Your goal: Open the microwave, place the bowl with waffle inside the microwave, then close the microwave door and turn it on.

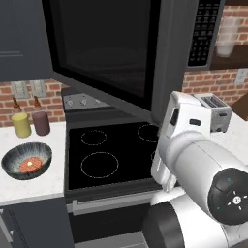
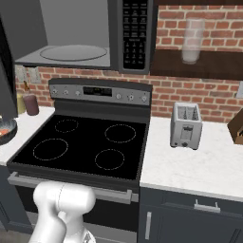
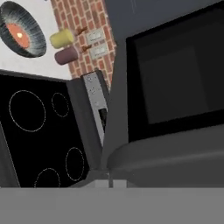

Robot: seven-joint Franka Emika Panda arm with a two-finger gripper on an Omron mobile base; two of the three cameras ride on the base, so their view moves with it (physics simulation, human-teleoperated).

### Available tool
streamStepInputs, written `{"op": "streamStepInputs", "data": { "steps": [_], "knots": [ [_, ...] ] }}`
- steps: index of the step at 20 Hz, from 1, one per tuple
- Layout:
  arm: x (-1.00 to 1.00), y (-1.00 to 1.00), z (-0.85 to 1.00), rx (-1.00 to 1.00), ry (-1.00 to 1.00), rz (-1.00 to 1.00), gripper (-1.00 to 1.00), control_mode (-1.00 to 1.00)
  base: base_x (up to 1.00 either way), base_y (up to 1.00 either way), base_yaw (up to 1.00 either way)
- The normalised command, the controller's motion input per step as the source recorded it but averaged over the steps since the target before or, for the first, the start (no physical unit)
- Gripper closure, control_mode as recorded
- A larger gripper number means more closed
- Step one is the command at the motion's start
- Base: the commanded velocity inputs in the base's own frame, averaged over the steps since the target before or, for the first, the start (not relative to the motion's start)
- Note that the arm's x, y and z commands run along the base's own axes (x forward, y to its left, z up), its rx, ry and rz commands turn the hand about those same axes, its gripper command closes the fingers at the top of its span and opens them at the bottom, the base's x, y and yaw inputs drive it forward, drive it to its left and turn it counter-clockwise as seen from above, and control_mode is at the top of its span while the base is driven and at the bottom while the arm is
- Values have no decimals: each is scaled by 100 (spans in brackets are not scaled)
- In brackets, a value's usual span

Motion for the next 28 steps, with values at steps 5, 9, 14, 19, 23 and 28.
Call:
{"op": "streamStepInputs", "data": {
  "steps": [5,9,14,19,23,28],
  "knots": [
    [-100,11,0,-20,0,13,-100,-100,0,0,0],
    [-100,-20,6,-6,0,17,-100,-100,0,0,0],
    [-44,-80,17,4,7,12,-100,-100,0,0,0],
    [4,-100,23,12,20,13,-100,-100,0,0,0],
    [21,-100,24,15,19,23,-100,-100,0,0,0],
    [38,-71,16,11,10,44,-100,-100,0,0,0]
  ]
}}
